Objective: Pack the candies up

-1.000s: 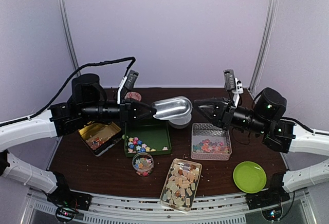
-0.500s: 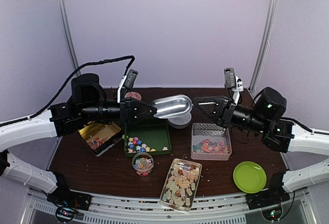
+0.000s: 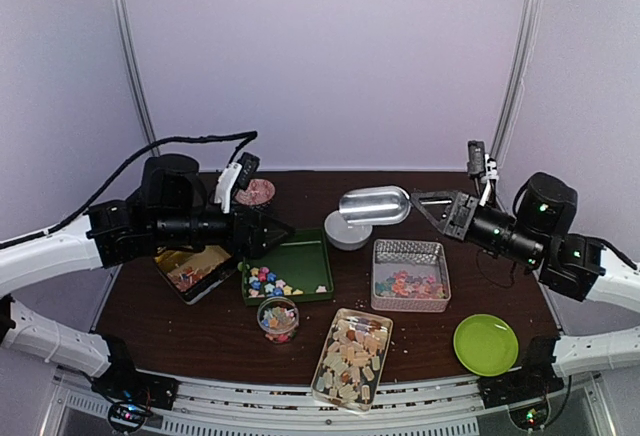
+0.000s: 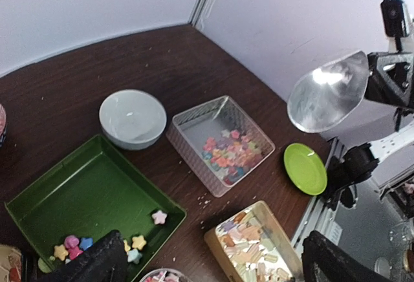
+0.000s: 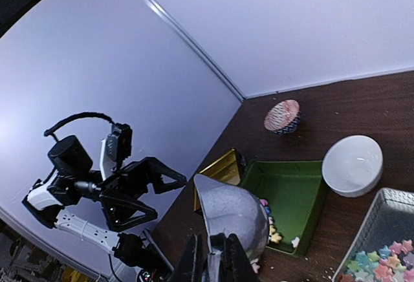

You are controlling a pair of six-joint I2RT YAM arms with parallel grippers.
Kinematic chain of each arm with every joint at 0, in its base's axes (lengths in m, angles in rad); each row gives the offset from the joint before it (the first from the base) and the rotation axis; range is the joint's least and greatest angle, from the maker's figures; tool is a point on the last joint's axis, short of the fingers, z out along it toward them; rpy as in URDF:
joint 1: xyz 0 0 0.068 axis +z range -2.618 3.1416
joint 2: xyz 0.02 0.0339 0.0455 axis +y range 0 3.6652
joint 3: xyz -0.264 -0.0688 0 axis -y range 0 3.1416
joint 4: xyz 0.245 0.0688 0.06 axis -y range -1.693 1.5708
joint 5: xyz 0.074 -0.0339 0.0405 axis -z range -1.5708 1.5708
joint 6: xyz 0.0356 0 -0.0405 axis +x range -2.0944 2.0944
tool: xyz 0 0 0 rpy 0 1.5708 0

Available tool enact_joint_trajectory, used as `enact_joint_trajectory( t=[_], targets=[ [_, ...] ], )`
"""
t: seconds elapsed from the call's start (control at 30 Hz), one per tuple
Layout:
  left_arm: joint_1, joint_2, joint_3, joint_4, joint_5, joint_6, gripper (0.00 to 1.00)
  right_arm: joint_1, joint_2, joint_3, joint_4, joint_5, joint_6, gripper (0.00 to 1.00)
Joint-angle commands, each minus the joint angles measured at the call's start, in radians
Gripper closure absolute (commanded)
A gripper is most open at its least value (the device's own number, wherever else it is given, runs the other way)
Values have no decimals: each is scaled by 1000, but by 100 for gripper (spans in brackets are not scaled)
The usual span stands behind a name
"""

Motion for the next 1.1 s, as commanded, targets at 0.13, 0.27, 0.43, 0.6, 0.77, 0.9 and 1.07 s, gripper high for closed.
enact_joint_trajectory(
  t=[0.13,0.27,0.43,0.6,0.77,0.9,1.07],
  targets=[
    [-154,226,96,-237,-91,160,12,-18,-45,-62,-426,58,157,100],
    [-208,374,188,-297,-91,188,19,40,-39,-78,-490,92,166,100],
    [-221,520,269,-317,-73,179,28,65,-42,-78,-513,156,177,100],
    [-224,634,338,-355,-48,161,37,65,-98,-116,-489,249,206,100],
    [-227,747,434,-400,-68,160,44,66,-137,-139,-480,294,210,100],
    [-229,808,489,-419,-65,172,50,66,-168,-128,-512,311,196,100],
    [-238,876,561,-463,-76,197,57,63,-207,-120,-544,338,180,100]
  ],
)
